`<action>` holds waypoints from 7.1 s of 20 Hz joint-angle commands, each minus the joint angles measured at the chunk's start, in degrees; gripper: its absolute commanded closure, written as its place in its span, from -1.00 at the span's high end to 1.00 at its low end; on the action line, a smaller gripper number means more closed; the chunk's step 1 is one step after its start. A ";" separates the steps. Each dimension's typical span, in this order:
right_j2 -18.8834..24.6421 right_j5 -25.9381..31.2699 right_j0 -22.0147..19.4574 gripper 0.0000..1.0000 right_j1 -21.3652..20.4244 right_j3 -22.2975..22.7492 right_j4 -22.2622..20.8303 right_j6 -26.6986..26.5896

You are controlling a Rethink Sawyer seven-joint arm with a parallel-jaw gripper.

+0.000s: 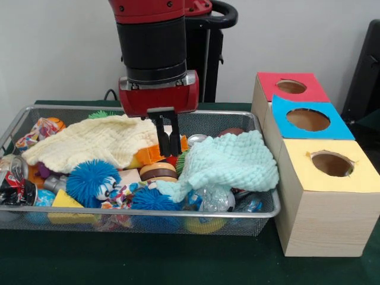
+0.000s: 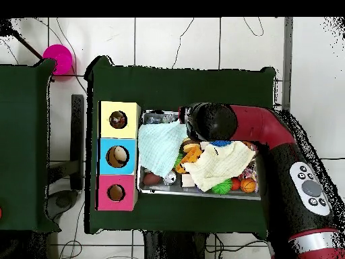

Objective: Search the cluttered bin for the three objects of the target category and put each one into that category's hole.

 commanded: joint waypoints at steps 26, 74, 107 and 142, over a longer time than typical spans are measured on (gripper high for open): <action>-3.50 2.97 -6.17 -1.00 -0.53 -1.07 -5.06 -9.73; -7.89 -5.88 -2.31 -1.00 8.56 -5.36 -7.58 5.27; -12.21 -10.91 1.02 1.00 12.13 -2.93 -6.08 7.48; -14.44 -16.03 3.63 1.00 17.58 -6.24 -2.03 8.23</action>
